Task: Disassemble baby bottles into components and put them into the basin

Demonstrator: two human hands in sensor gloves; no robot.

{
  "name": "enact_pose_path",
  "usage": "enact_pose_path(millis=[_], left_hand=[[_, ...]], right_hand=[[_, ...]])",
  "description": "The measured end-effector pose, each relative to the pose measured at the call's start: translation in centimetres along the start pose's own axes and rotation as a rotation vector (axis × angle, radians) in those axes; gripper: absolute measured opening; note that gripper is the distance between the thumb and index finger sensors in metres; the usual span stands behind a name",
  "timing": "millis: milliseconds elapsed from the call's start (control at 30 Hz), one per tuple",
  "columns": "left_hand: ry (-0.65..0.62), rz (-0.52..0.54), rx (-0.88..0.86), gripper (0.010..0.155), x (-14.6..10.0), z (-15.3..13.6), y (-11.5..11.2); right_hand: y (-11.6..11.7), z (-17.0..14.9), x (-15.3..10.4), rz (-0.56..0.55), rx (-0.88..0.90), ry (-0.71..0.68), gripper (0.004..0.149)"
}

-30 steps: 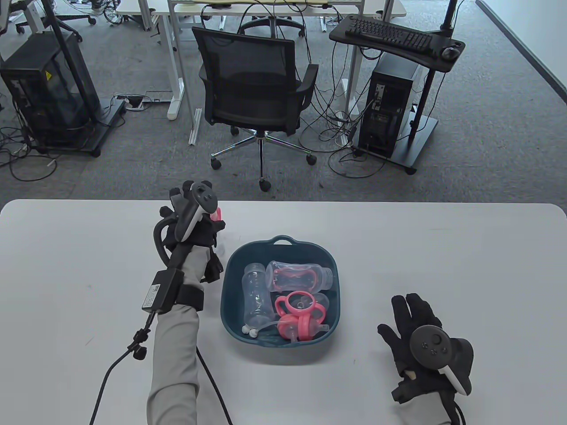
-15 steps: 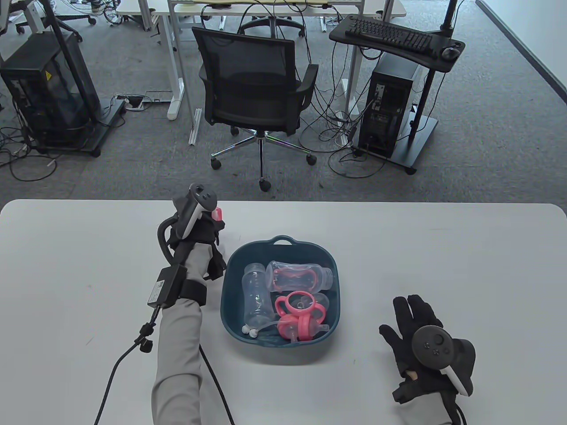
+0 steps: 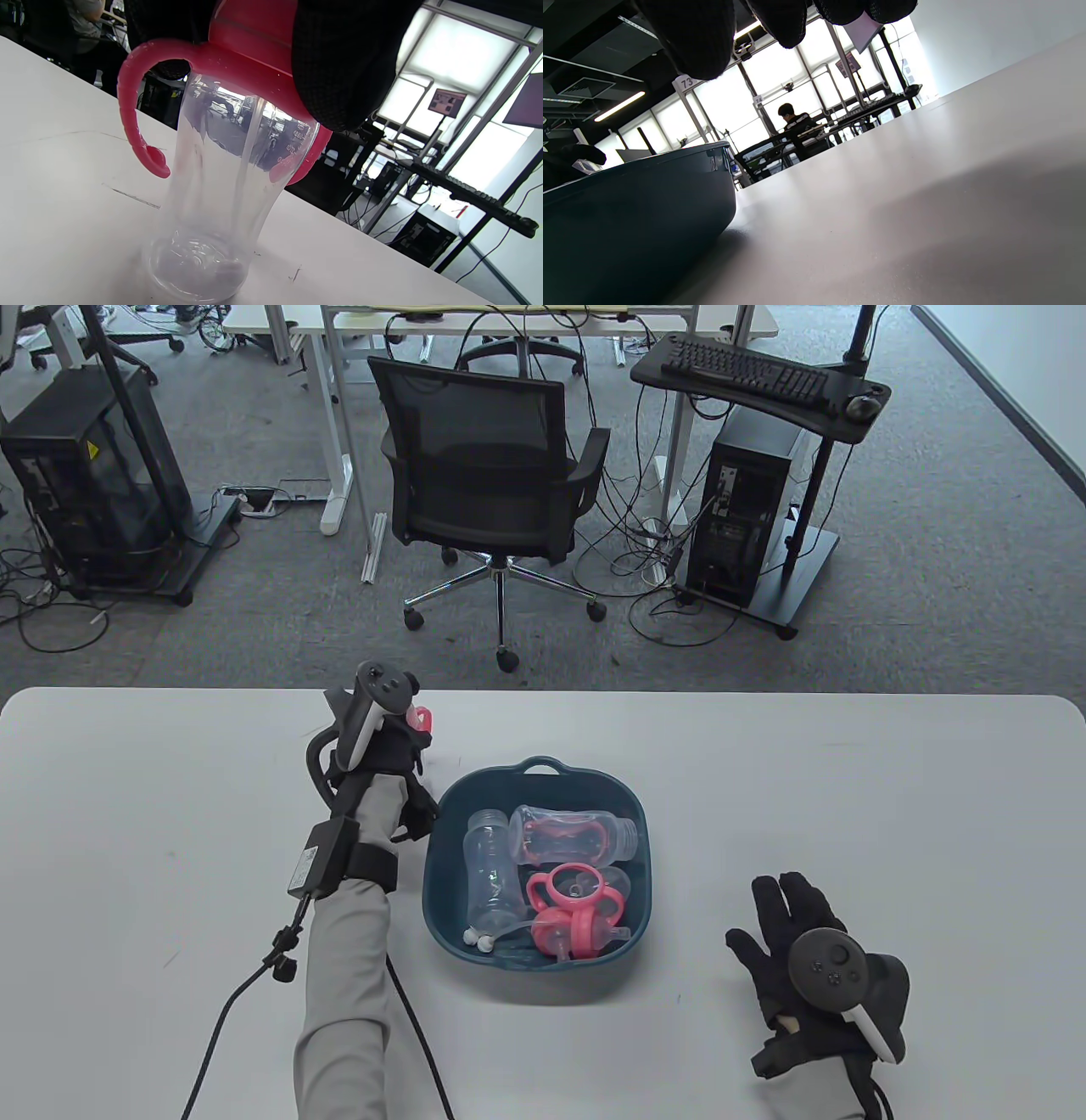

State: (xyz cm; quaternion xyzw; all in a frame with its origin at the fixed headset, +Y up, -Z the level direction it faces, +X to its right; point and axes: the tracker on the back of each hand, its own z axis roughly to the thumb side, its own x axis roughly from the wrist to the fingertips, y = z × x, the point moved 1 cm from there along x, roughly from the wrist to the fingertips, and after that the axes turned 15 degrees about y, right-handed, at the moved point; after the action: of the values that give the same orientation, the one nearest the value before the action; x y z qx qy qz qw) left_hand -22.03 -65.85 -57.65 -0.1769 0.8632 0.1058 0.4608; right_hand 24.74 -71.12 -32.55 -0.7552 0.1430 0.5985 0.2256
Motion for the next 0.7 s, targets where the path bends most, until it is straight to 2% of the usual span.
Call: enact_pose_path(millis=[133, 267, 367, 700], left_hand=[[-0.041, 0.018, -0.033, 0.079, -0.3, -0.5, -0.1], [-0.138, 0.059, -0.126, 0.078, -1.2, -1.6, -0.3], [-0.185, 0.073, -0.125, 0.078, -2.2, -2.0, 0.3], [-0.344, 0.177, -0.158, 0.079, -7.8, -3.4, 6.0]], right_hand=[[0.1, 0.0, 0.1, 0.002, -0.001, -0.002, 0.068], [0.2, 0.1, 0.0, 0.008, -0.005, -0.006, 0.068], [0.3, 0.3, 0.0, 0.007, -0.010, -0.014, 0.068], [0.7, 1.3, -0.3, 0.004, 0.000, -0.054, 0.070]])
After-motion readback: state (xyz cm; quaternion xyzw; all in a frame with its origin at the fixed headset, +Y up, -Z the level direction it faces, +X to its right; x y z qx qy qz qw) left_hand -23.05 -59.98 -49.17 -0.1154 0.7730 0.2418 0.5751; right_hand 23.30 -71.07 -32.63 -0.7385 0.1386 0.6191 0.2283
